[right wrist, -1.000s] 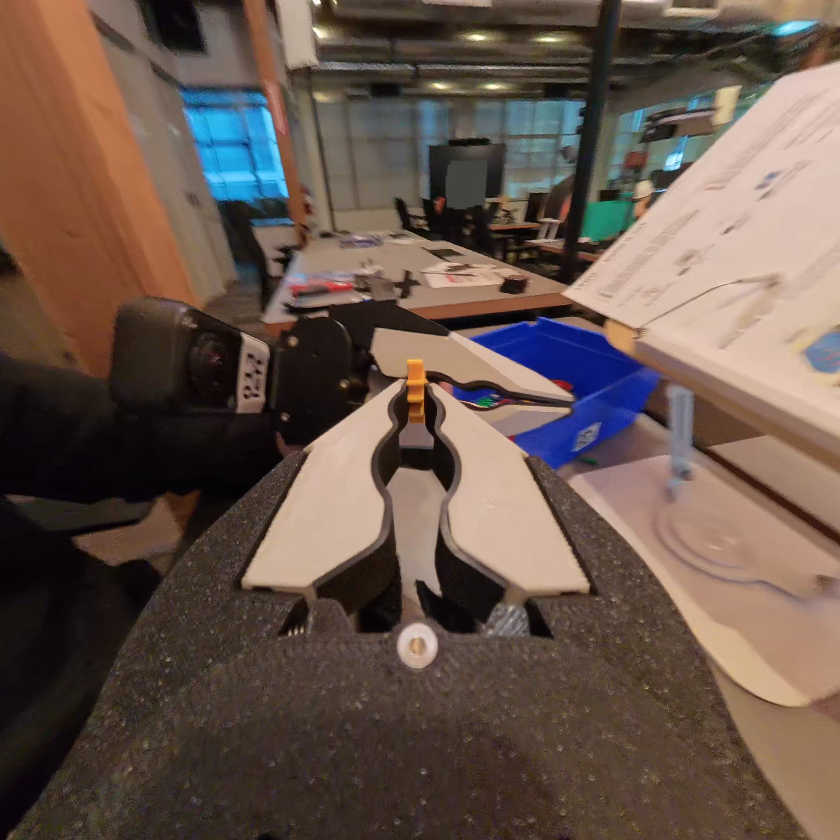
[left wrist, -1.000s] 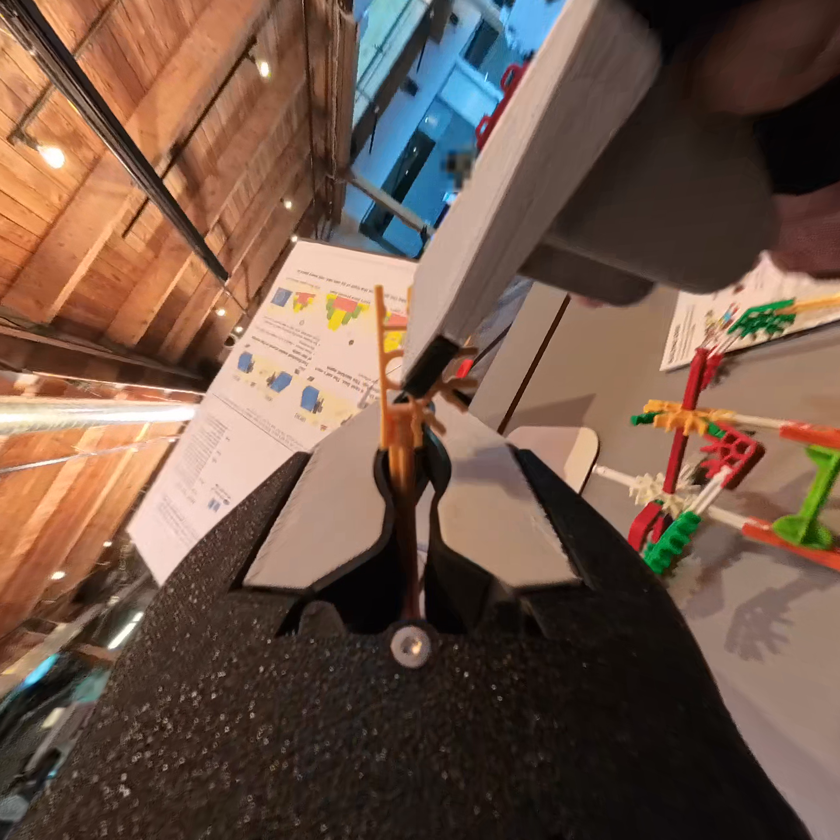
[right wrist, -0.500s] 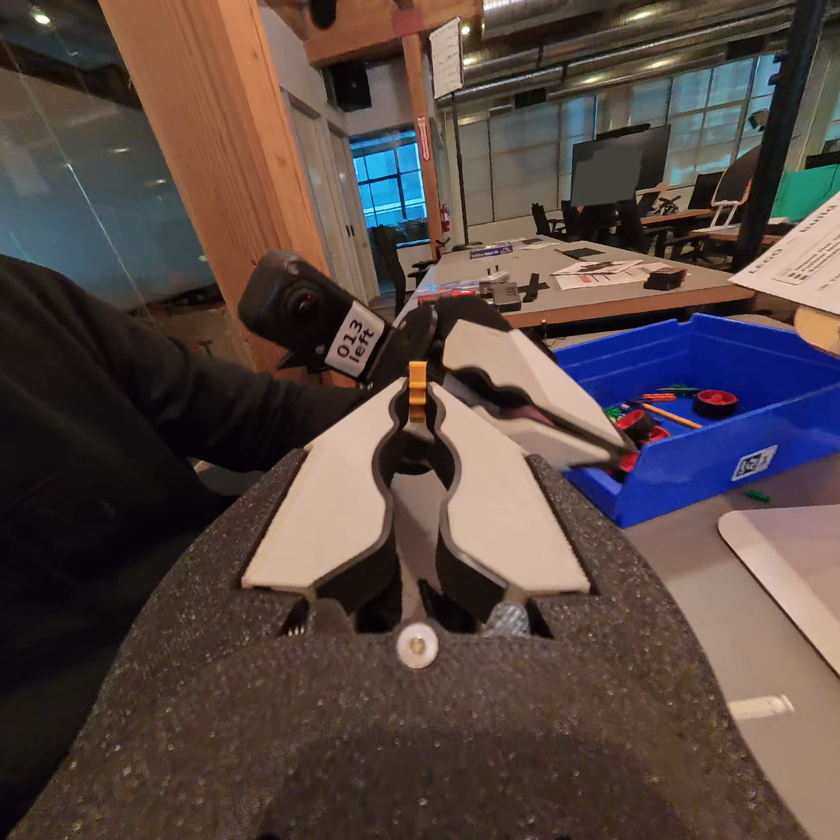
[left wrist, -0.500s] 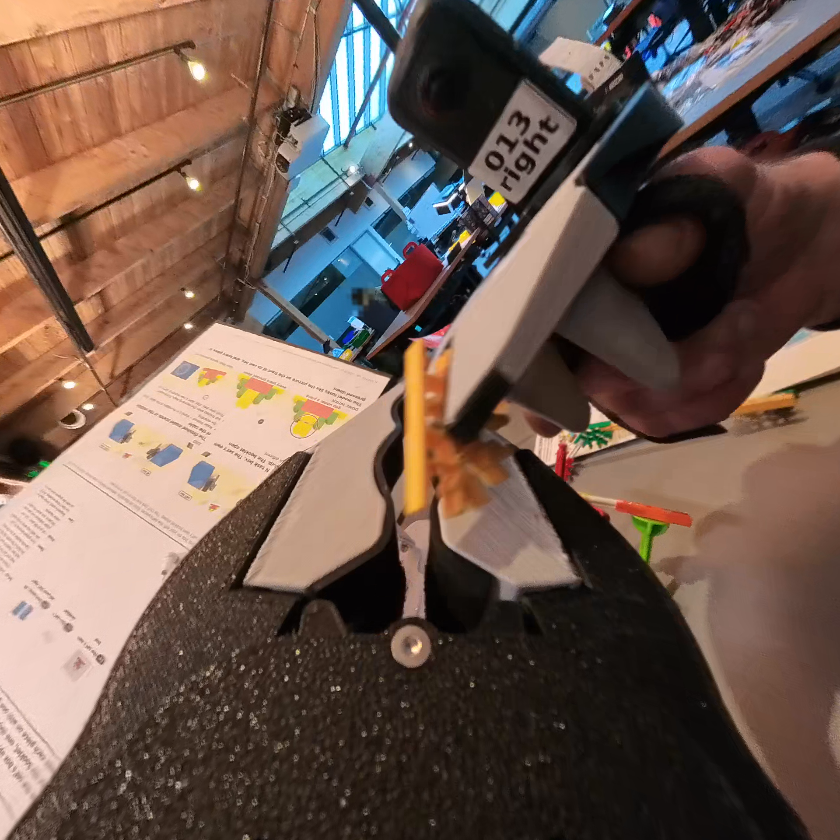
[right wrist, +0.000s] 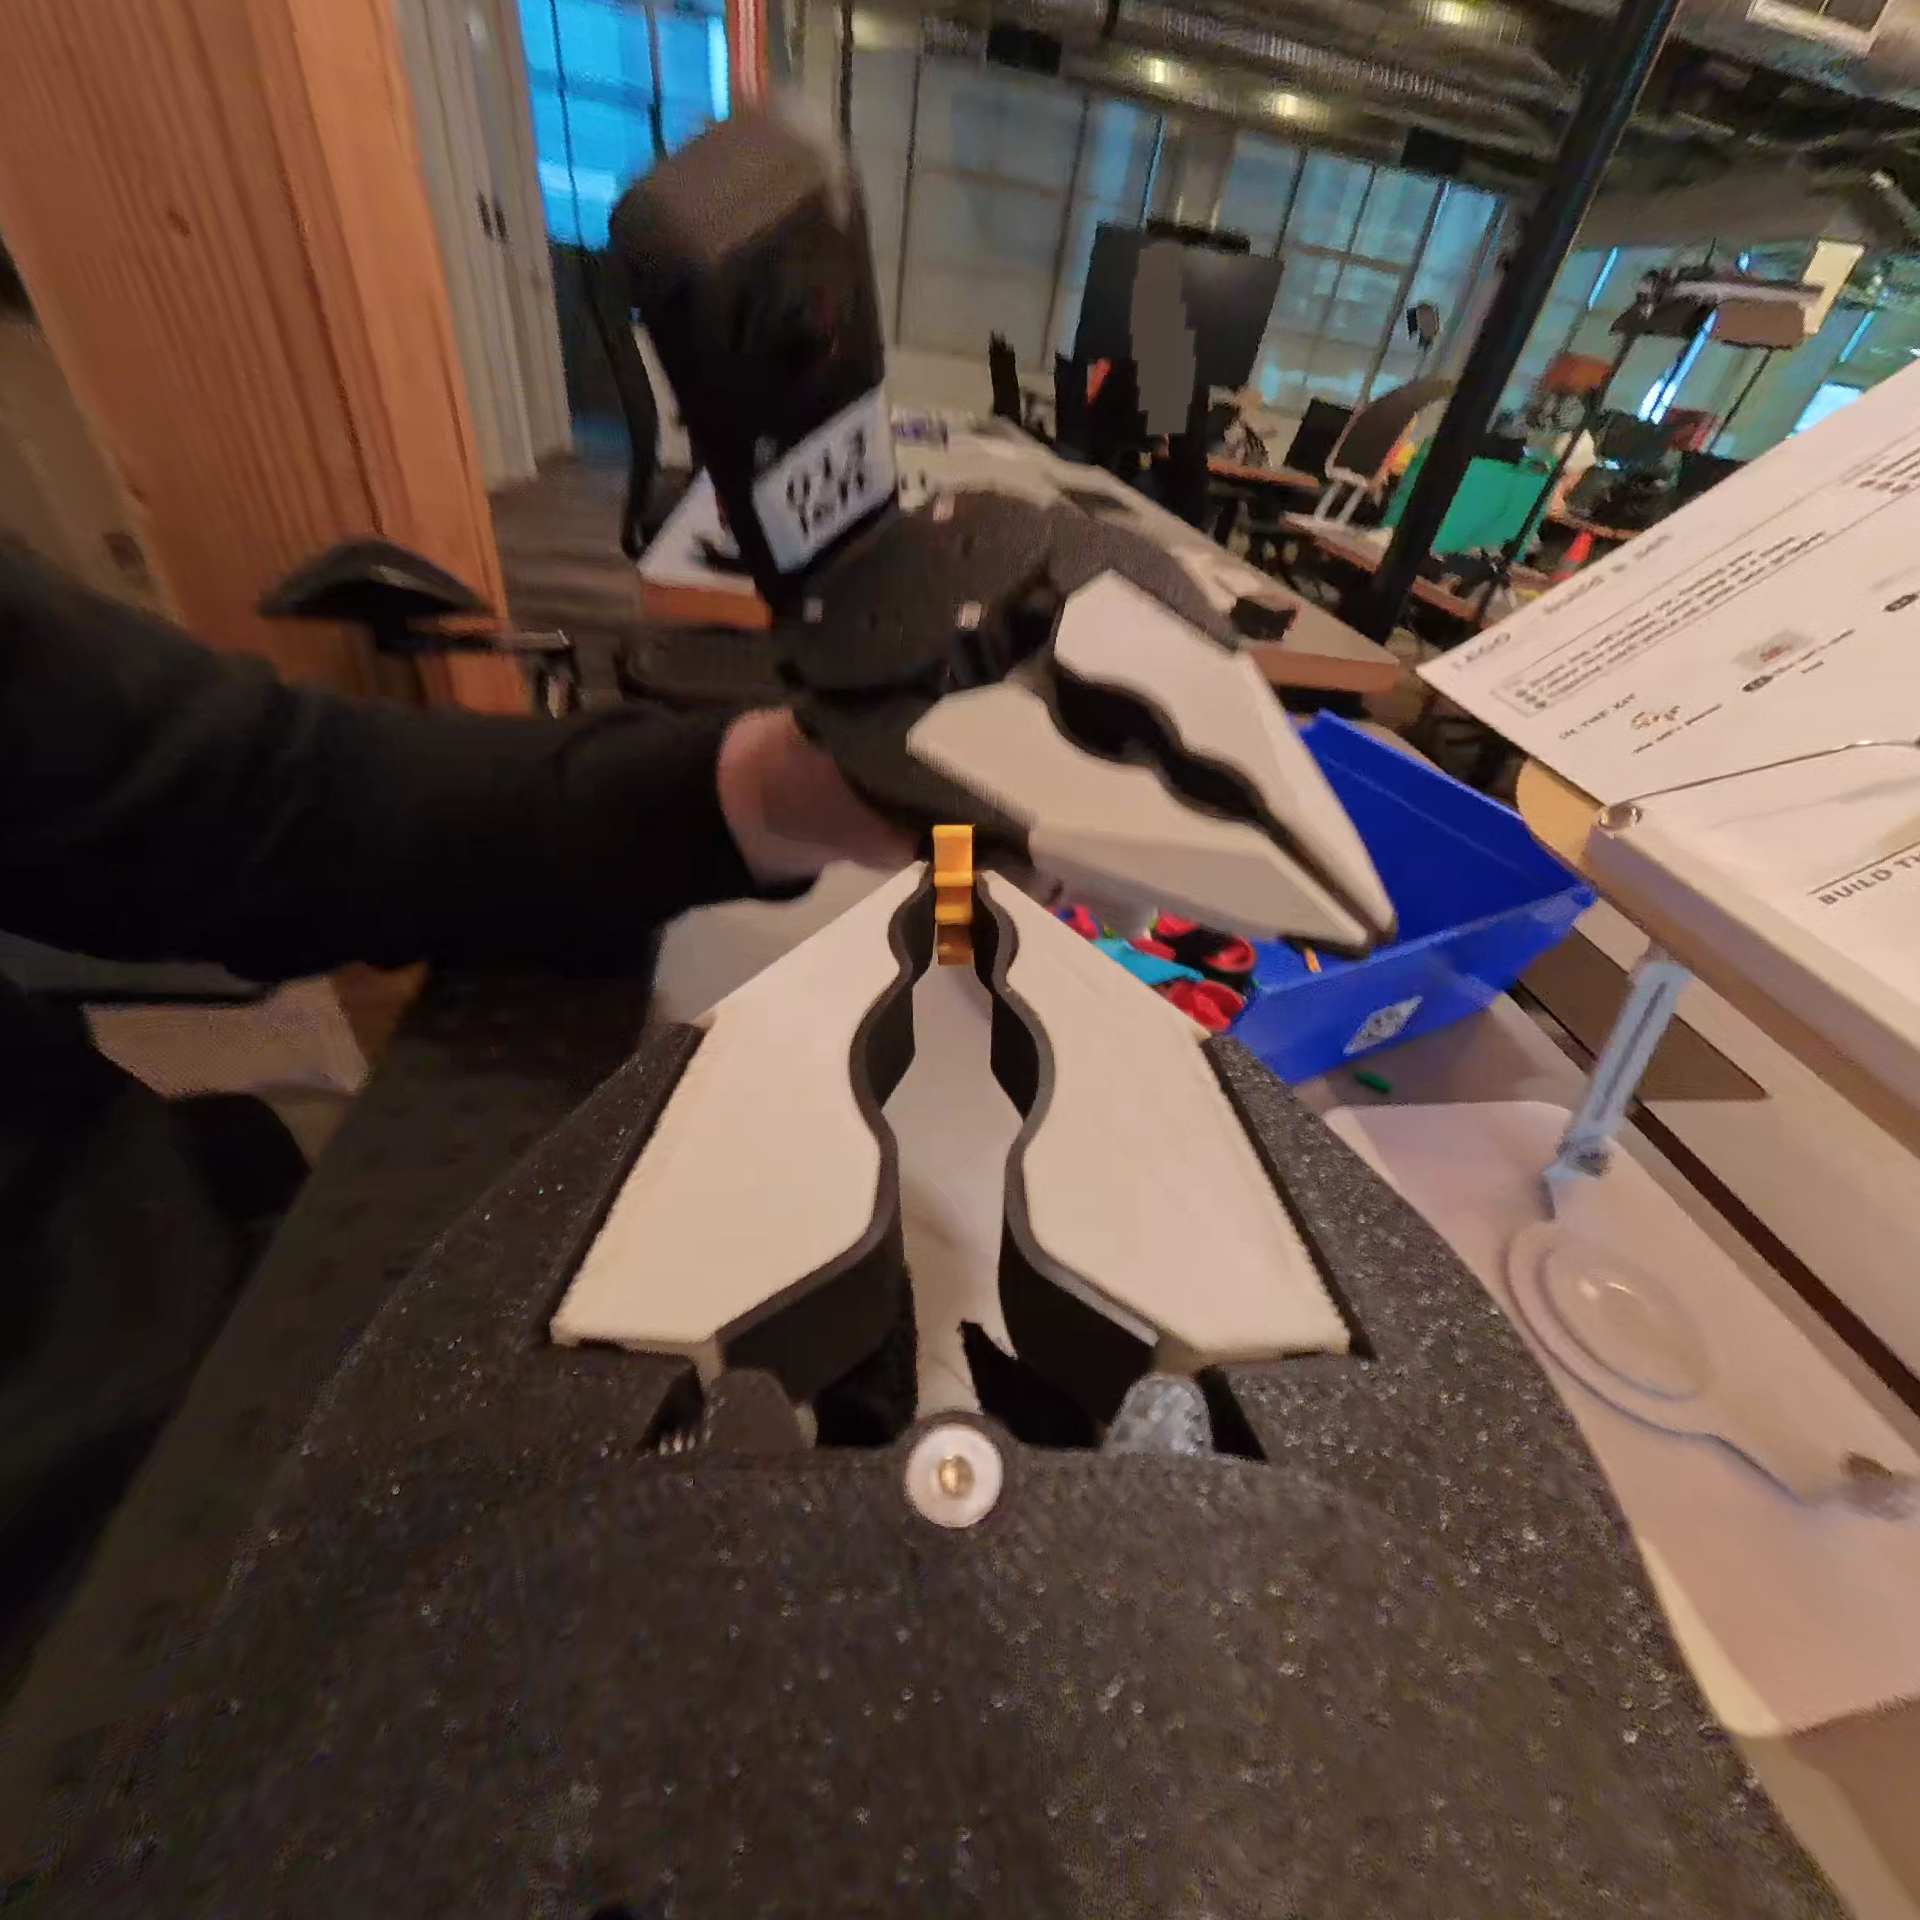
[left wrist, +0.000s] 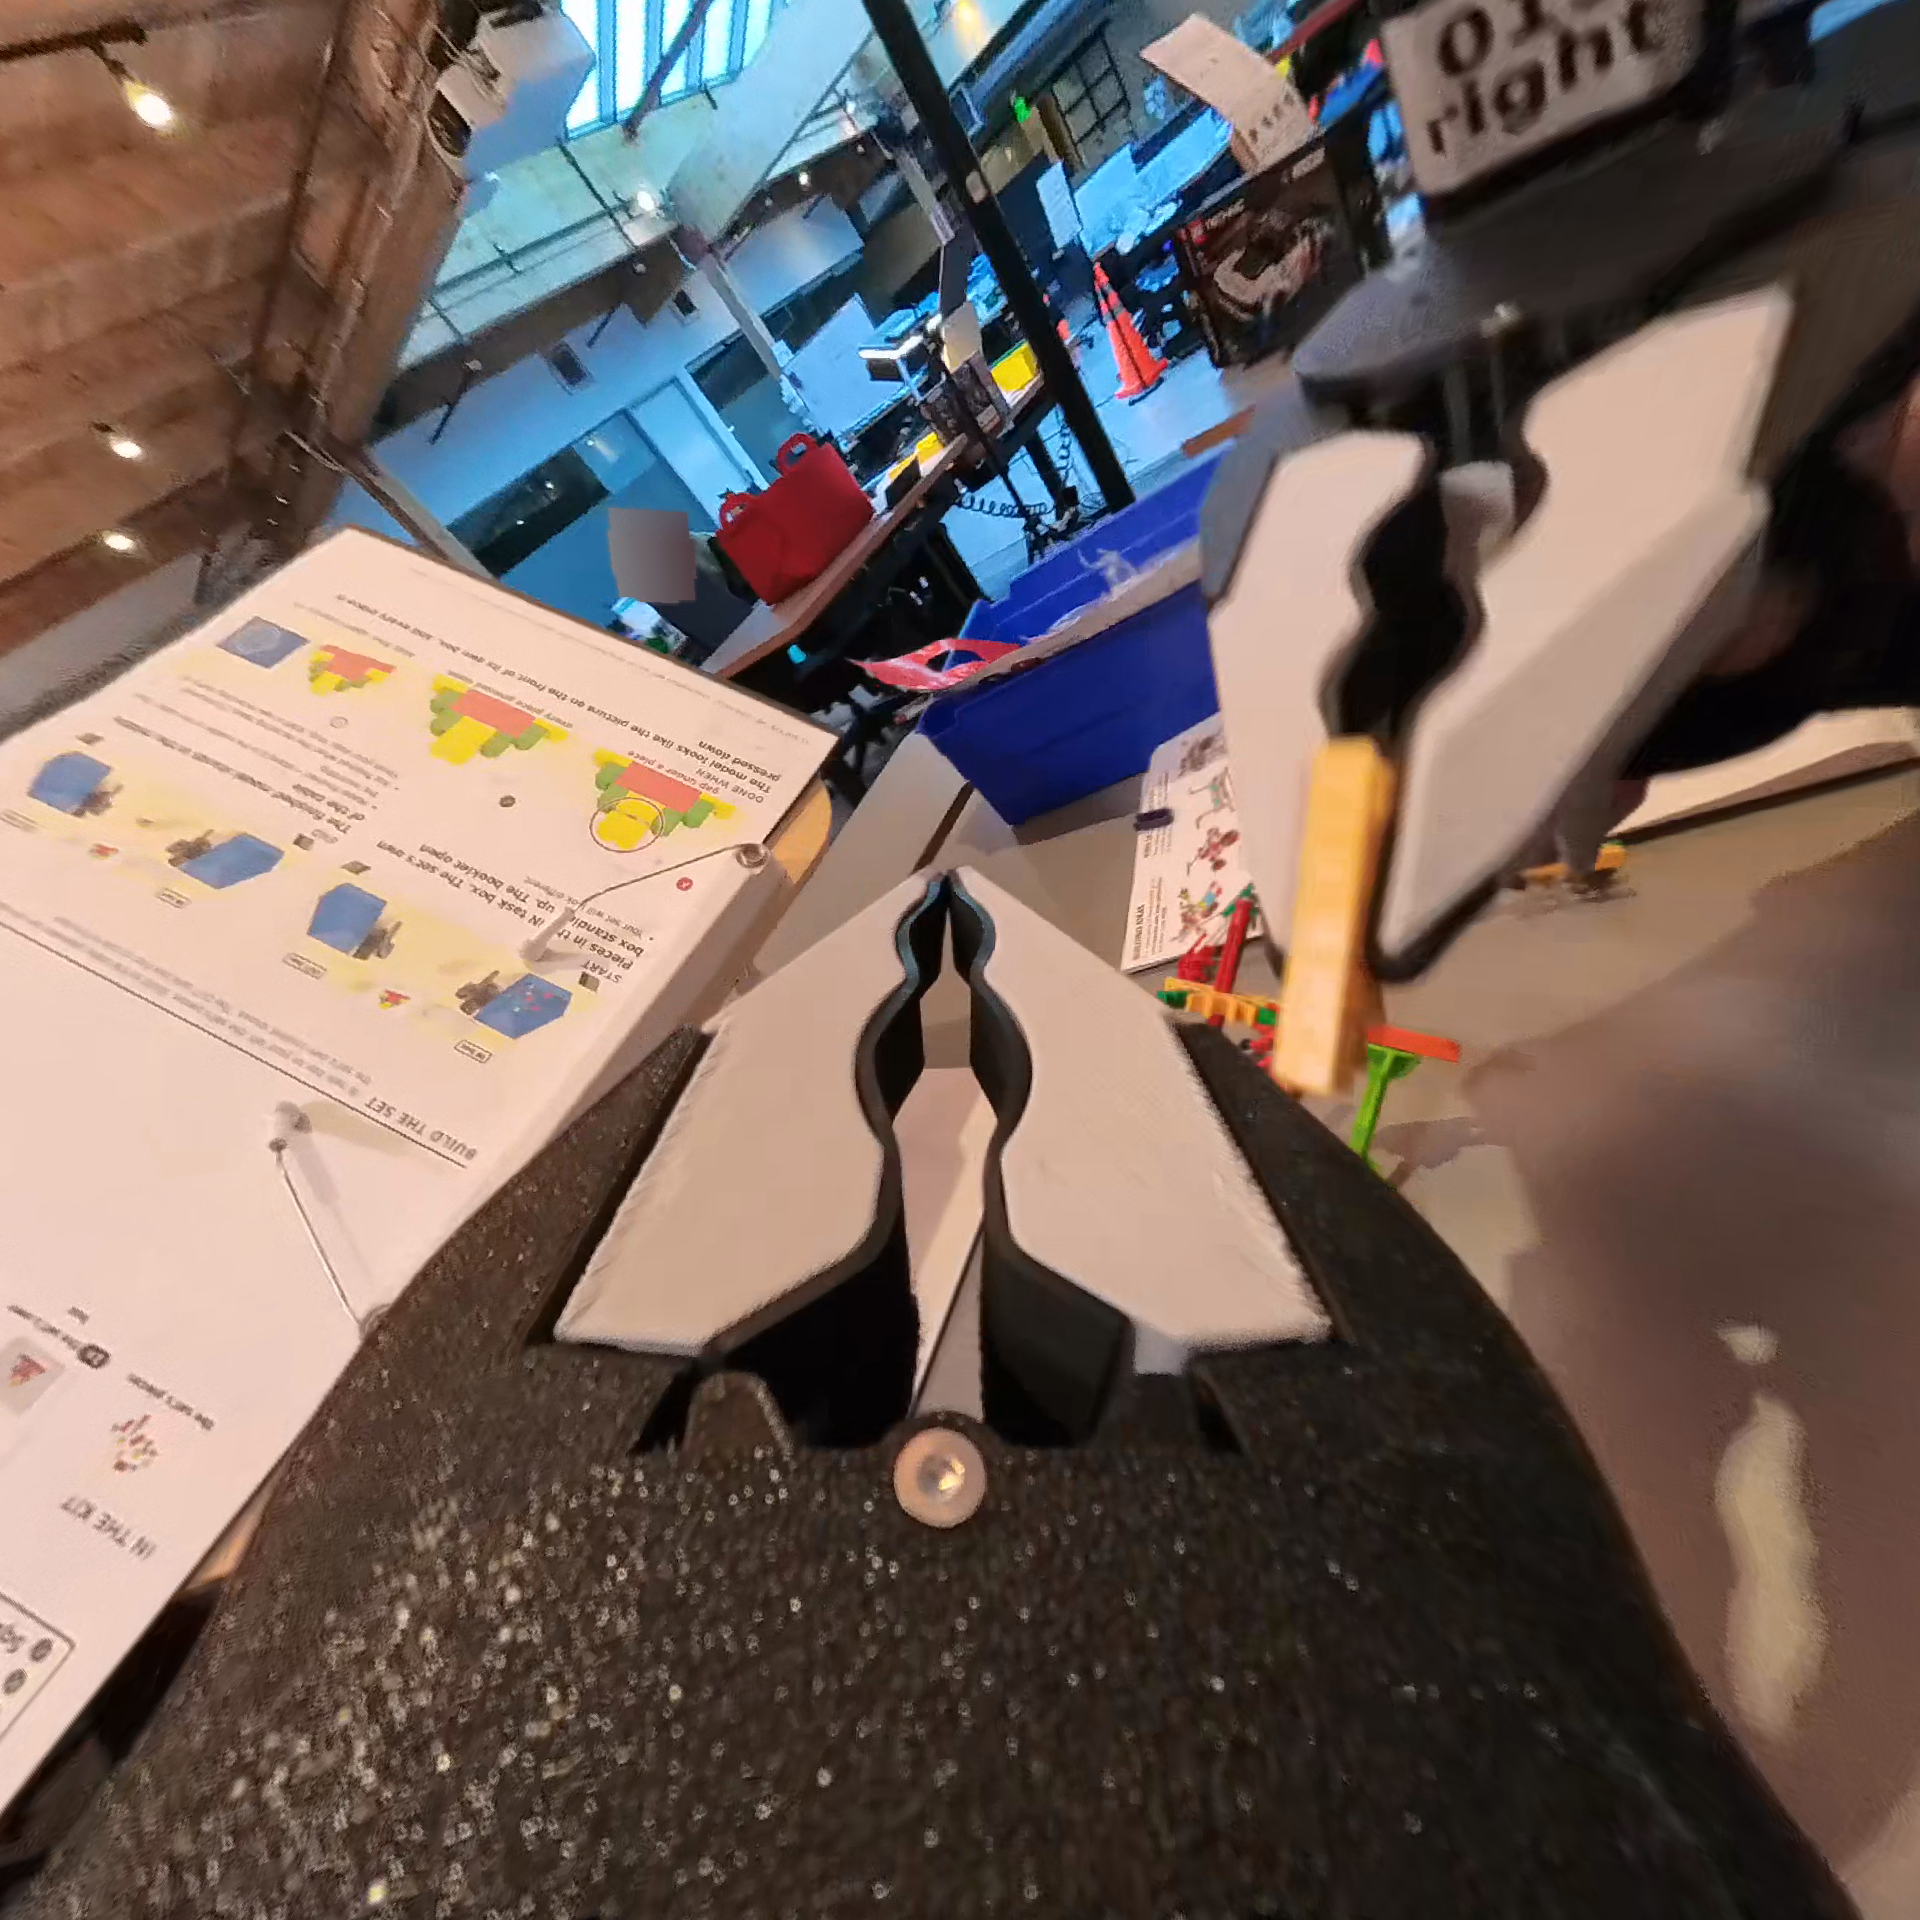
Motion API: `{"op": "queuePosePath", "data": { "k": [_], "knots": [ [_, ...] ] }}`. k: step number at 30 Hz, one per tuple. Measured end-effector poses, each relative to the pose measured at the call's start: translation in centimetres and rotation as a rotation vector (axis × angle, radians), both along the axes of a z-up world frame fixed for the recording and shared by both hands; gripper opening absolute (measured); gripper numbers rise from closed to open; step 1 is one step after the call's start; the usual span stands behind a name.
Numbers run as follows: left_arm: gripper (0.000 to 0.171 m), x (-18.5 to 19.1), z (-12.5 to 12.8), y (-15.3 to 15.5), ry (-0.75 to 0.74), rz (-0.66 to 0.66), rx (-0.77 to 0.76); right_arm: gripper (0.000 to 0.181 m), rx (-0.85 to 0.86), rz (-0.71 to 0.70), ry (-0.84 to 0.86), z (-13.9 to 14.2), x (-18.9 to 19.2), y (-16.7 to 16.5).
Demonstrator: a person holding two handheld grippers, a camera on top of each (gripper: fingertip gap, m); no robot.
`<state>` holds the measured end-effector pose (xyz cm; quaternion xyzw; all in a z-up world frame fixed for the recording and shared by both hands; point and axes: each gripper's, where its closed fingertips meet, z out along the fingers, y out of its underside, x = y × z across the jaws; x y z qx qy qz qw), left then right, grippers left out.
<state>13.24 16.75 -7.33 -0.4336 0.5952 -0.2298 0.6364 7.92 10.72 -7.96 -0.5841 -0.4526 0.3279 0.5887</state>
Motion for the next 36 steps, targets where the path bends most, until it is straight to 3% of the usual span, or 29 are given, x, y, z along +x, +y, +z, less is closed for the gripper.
{"op": "queuePosePath", "data": {
  "k": [4,9,14,21,25,29,33,36],
  "knots": [
    [0.024,-1.7,0.5,-0.6,0.001,-0.097,-0.148,0.004,0.037,-0.056,-0.046,-0.8,1.0,0.9],
    [0.052,-3.0,0.6,-4.0,0.027,-0.342,-0.343,0.004,-0.017,-0.074,0.004,-0.7,2.7,2.0],
    [0.027,-0.9,-2.8,-4.8,0.167,-0.299,-0.228,0.004,-0.026,-0.076,-0.017,-1.6,1.9,2.3],
    [0.011,-1.8,-1.7,-4.8,0.13,-0.332,-0.29,0.005,-0.101,0.039,0.154,0.2,2.0,1.3],
    [0.004,-2.0,-2.6,-4.8,0.176,-0.33,-0.281,0.012,-0.119,0.048,0.134,-0.4,1.9,1.3],
    [0.003,-3.3,-1.8,-2.3,0.164,-0.224,-0.256,0.024,-0.101,-0.046,0.132,0.5,4.1,2.7],
    [0.004,-8.2,-3.9,5.6,0.289,0.173,-0.175,0.025,-0.181,-0.445,0.096,0.9,12.5,8.7],
    [0.004,-12.0,-6.6,10.5,0.373,0.412,-0.254,0.023,-0.298,-0.686,-0.036,-1.3,19.4,12.7]
  ]
}}
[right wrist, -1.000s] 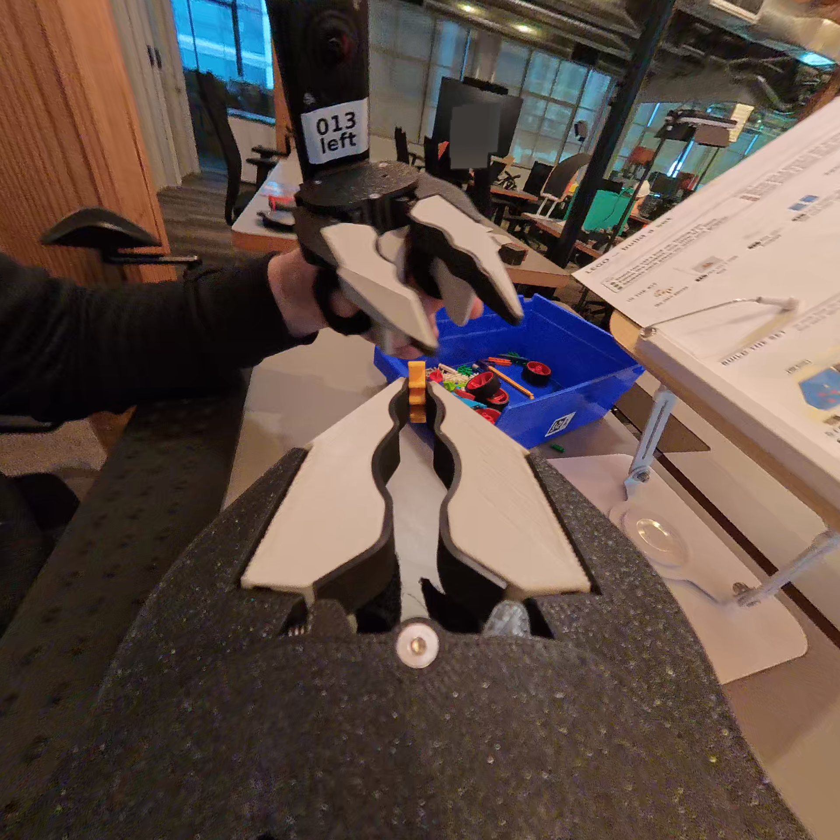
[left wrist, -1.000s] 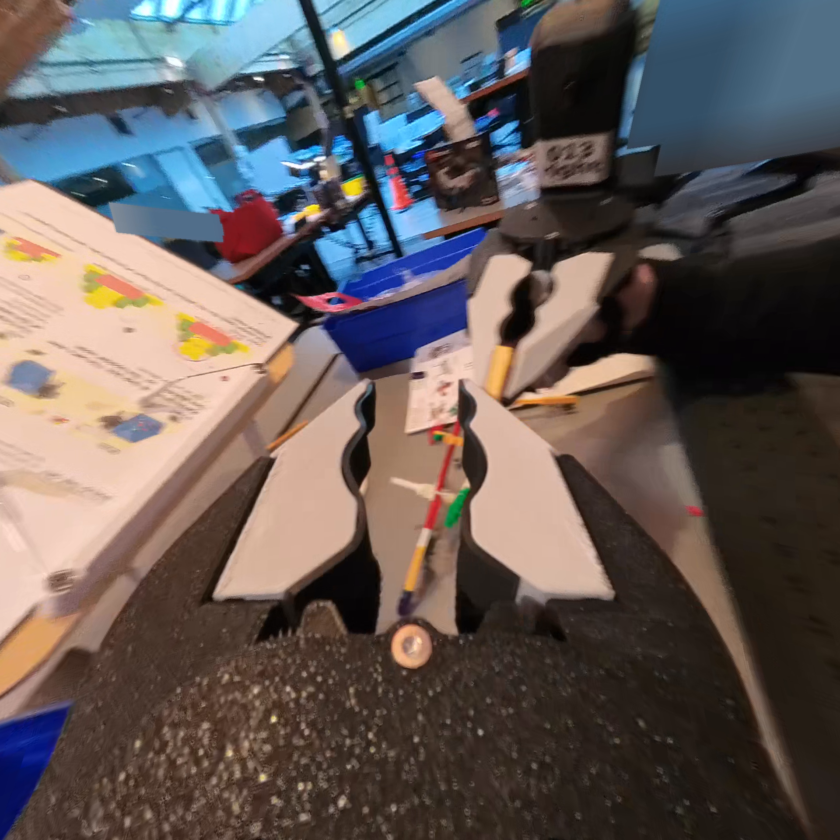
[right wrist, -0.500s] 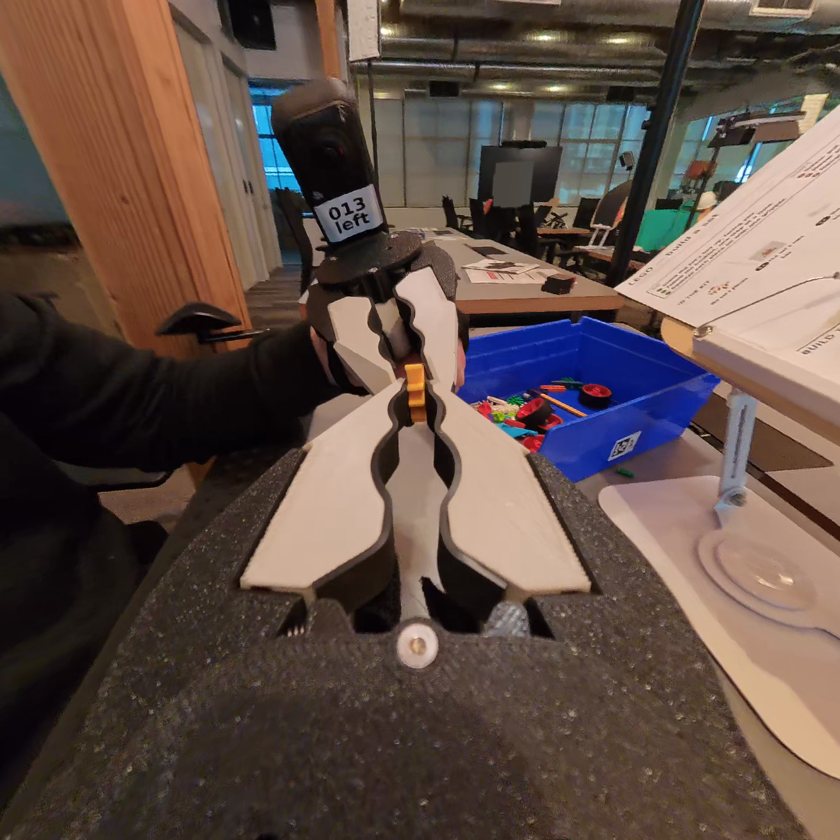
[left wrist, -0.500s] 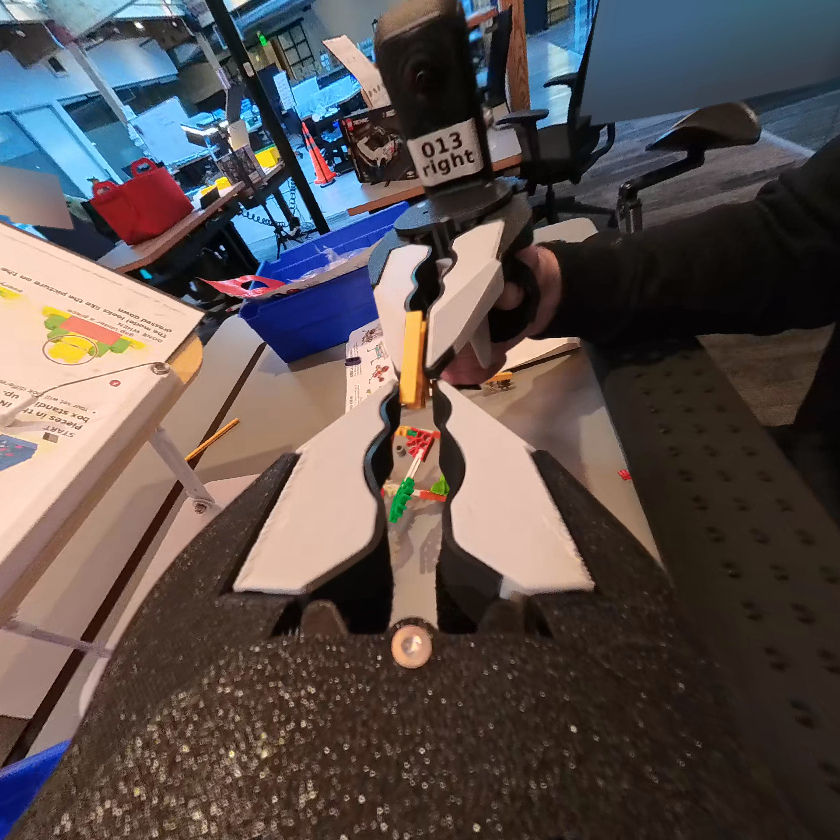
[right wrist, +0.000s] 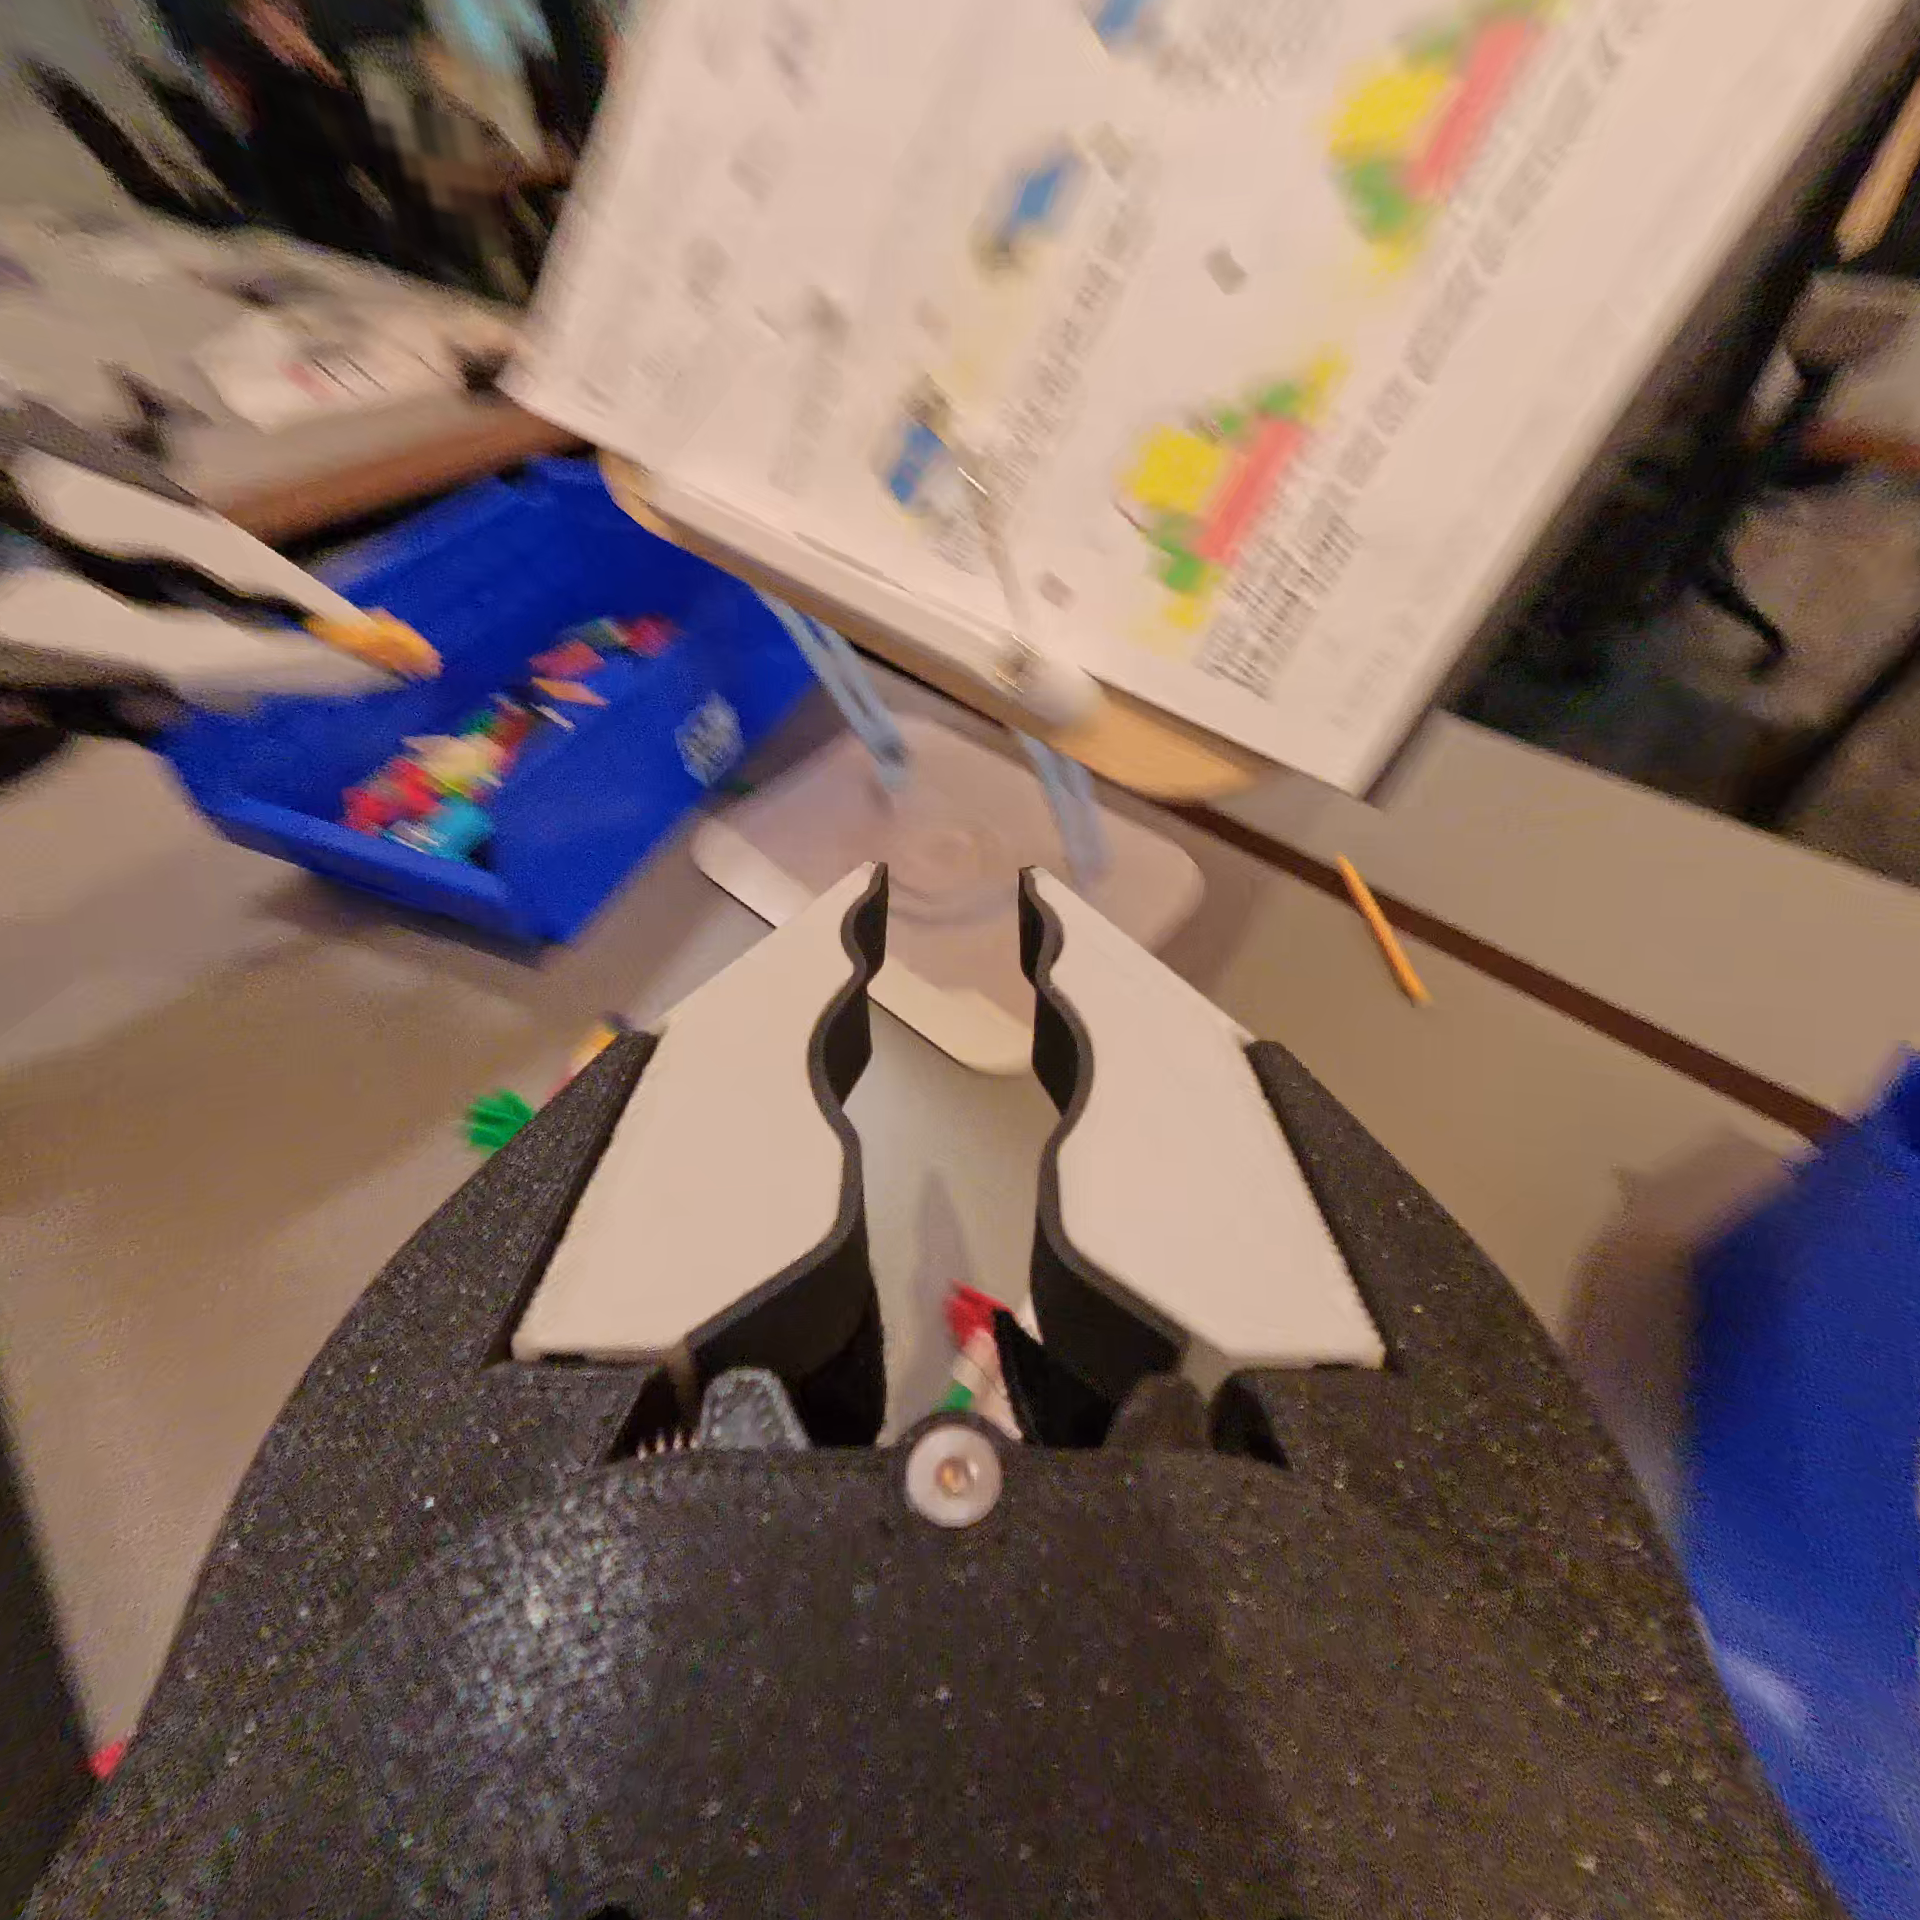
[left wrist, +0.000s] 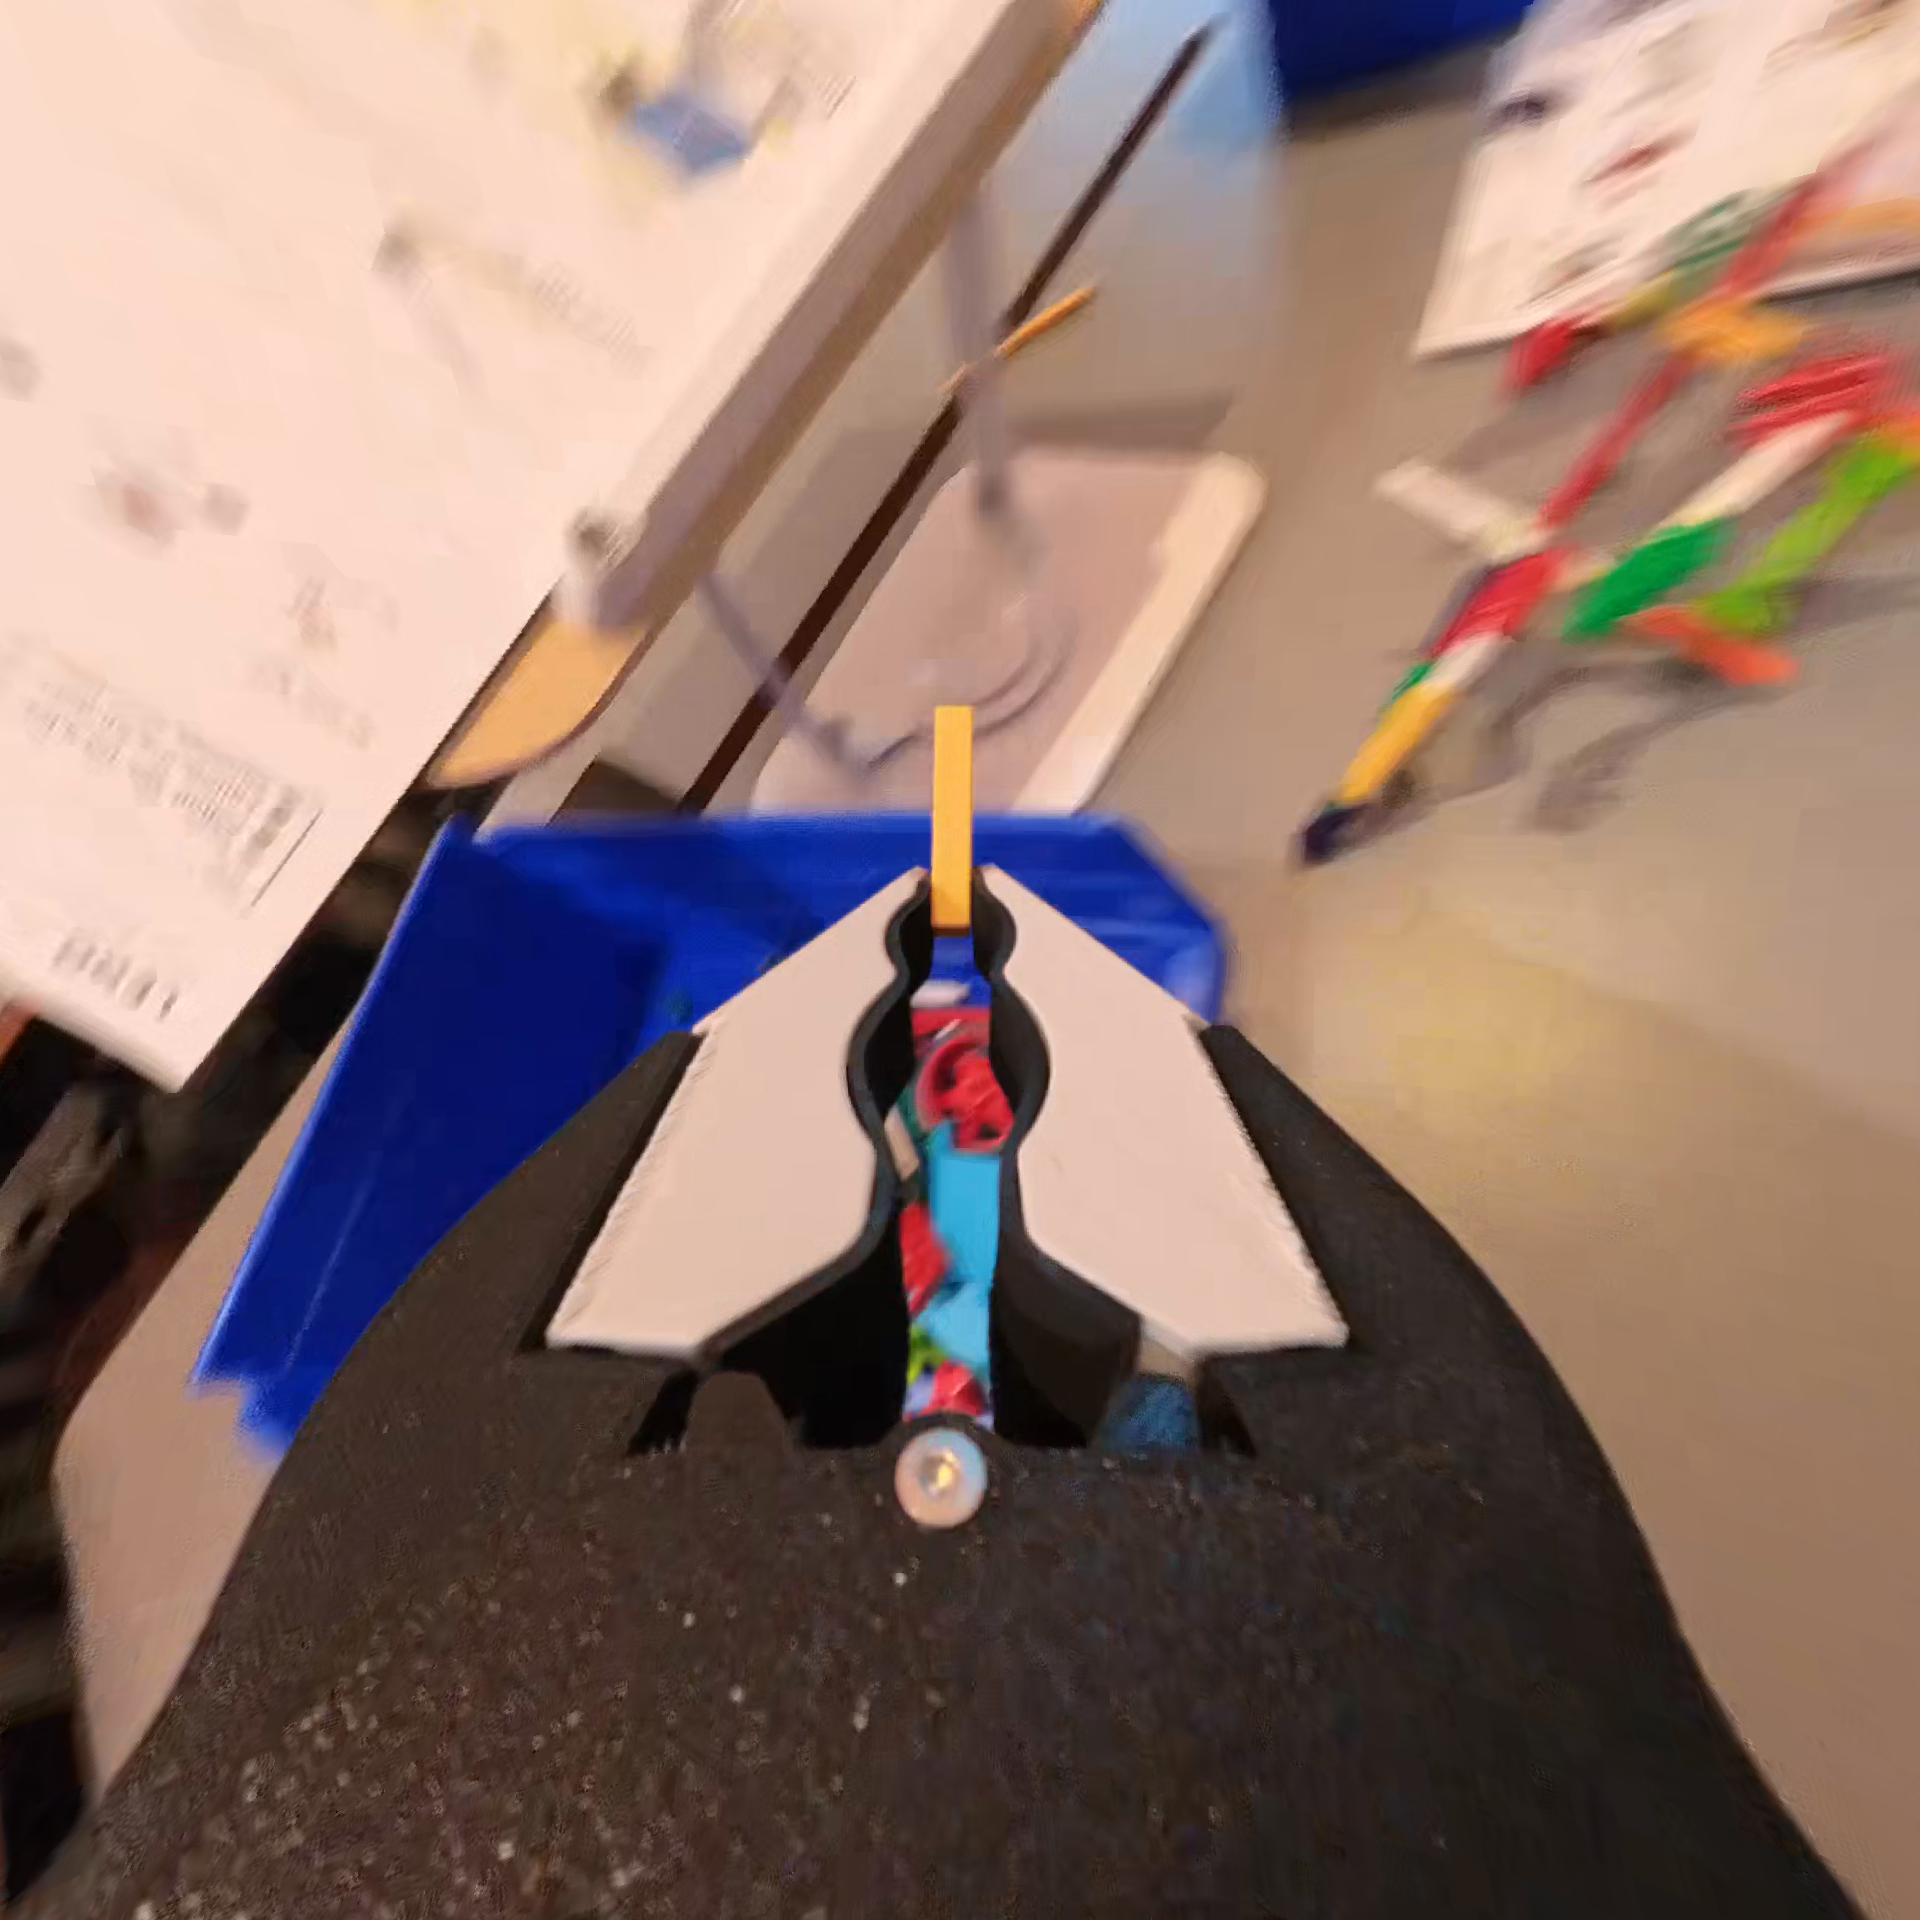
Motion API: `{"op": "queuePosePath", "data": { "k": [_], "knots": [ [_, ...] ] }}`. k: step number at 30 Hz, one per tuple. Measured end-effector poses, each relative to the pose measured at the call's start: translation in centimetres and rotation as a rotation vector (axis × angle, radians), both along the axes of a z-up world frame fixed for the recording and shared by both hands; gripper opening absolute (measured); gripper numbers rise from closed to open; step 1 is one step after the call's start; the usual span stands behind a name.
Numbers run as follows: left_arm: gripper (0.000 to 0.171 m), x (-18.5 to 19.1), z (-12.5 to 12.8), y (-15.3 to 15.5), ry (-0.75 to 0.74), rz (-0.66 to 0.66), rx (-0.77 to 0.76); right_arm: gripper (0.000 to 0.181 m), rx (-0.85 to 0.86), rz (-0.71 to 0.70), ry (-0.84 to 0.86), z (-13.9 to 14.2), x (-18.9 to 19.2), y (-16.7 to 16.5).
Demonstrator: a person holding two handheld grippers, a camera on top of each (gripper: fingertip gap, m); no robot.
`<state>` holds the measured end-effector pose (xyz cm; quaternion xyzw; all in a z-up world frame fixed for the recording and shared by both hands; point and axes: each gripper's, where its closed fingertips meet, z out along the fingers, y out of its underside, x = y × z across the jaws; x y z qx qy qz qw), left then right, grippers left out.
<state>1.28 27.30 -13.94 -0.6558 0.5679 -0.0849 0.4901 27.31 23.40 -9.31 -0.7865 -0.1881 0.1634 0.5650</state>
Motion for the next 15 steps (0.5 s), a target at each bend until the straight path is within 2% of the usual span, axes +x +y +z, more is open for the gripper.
{"op": "queuePosePath", "data": {
  "k": [1,2,3,5,8,12,13,15],
  "knots": [
    [0.004,-1.3,-0.7,1.8,0.02,0.096,-0.001,0.024,-0.085,-0.039,-0.057,-1.6,1.7,1.0],
    [0.015,-2.2,-1.6,2.9,0.041,0.15,-0.031,0.035,-0.174,-0.065,-0.111,-3.4,3.1,2.0],
    [0.041,-3.1,-2.5,3.8,0.052,0.2,-0.069,0.047,-0.247,-0.078,-0.161,-5.0,4.1,3.0],
    [0.057,-4.5,-3.6,5.2,0.073,0.291,-0.098,0.046,-0.318,-0.128,-0.255,-7.3,5.8,5.6],
    [0.06,-4.3,-2.7,5.2,0.036,0.293,-0.076,0.037,-0.383,-0.175,-0.317,-10.1,7.1,9.3],
    [0.057,-4.0,-1.9,4.9,0.022,0.285,-0.041,0.033,-0.411,-0.259,-0.339,-13.6,9.5,13.9],
    [0.057,-3.9,-1.8,4.9,0.022,0.279,-0.036,0.03,-0.35,-0.269,-0.308,-13.4,9.8,15.1],
    [0.055,-3.6,-1.8,4.9,0.018,0.274,-0.031,0.029,-0.365,-0.306,-0.296,-14.0,10.9,16.7]
  ]
}}
